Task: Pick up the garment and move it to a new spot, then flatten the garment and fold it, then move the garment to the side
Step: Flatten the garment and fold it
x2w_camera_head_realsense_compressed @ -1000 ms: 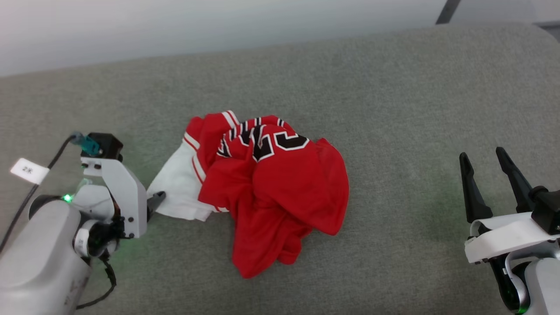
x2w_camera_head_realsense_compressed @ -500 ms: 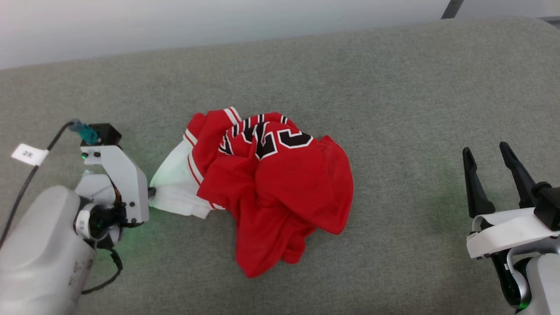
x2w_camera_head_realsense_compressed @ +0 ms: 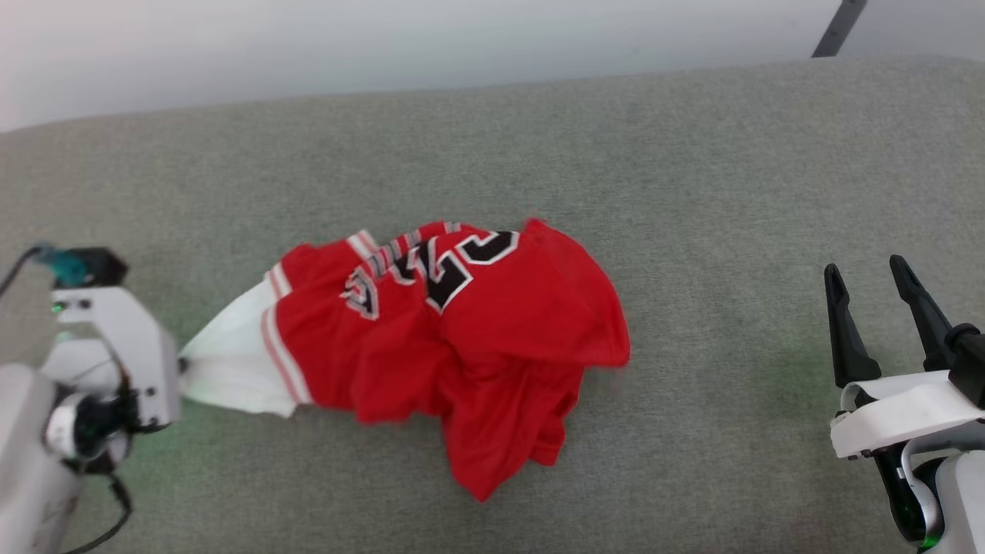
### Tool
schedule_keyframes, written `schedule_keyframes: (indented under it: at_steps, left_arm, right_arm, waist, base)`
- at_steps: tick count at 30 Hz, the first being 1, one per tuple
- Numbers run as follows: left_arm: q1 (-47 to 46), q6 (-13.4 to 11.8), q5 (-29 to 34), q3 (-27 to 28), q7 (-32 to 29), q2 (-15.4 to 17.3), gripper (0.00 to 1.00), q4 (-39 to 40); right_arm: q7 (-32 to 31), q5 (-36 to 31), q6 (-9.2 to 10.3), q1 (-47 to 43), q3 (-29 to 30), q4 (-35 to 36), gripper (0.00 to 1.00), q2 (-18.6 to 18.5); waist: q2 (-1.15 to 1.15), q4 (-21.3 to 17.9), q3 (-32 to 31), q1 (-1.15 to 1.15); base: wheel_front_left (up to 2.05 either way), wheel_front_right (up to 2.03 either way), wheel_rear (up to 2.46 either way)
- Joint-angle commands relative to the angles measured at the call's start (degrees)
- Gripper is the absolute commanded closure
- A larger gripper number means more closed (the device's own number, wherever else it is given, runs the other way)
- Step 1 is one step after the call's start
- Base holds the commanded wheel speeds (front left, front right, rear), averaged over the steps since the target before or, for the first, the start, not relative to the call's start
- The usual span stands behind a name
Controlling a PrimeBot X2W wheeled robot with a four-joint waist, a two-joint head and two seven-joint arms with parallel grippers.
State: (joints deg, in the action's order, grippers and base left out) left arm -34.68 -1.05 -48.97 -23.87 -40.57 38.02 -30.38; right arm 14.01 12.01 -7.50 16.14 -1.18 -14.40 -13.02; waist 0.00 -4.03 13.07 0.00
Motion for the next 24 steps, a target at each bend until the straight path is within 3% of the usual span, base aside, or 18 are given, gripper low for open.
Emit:
schedule_keyframes:
  at_steps: [1, 6, 12, 14, 15, 16, 24]
  left_arm:
    - [1.3, -0.6, -0.4, 0.4, 0.3, 0.8, 1.00, 0.5]
    - [5.0, -2.0, -1.1, 1.7, 0.5, 3.3, 1.00, 2.9]
    - [7.9, -2.2, -2.5, 2.3, 2.2, 2.1, 1.00, 4.7]
    - [8.0, -2.0, -2.5, 2.2, 3.3, 1.5, 0.55, 4.8]
    - [8.1, -2.0, -2.3, 2.1, 3.8, 1.2, 0.17, 4.7]
    - [8.0, -2.0, -1.9, 1.9, 4.2, 0.9, 0.00, 4.7]
    - [7.3, -1.4, -0.7, 1.8, 8.8, -0.3, 0.00, 6.1]
  right_arm:
    - [-0.2, -0.1, 0.02, -0.6, 0.0, 0.1, 0.00, -0.2]
    - [-0.7, -0.1, 0.02, -0.6, 0.0, 0.3, 0.00, -0.2]
    - [-1.3, 0.1, 0.02, -0.7, -0.5, 0.7, 0.00, -0.5]
    - [-1.5, 0.0, 0.02, -0.6, -0.8, 0.9, 0.00, -0.6]
    - [-1.8, -0.1, 0.02, -0.7, -1.0, 0.9, 0.00, -0.7]
    - [-1.9, -0.1, 0.02, -0.7, -1.3, 1.0, 0.00, -0.8]
    - [-4.0, 0.1, 0.02, -1.0, -3.2, 1.7, 0.00, -2.4]
  waist:
    - [0.00, 0.4, -0.2, 0.00]
    - [0.00, 0.9, -0.5, 0.00]
    - [0.00, 1.8, -0.9, 0.00]
    - [0.00, 2.2, -1.2, 0.00]
    - [0.00, 2.5, -1.5, 0.00]
    - [0.00, 2.7, -1.7, 0.00]
    - [0.00, 6.1, -3.9, 0.00]
  base:
    - [0.00, 0.00, 0.00]
    - [0.00, 0.00, 0.00]
    - [0.00, 0.00, 0.00]
    - [0.00, 0.00, 0.00]
    - [0.00, 0.00, 0.00]
    - [0.00, 0.00, 0.00]
    - [0.00, 0.00, 0.00]
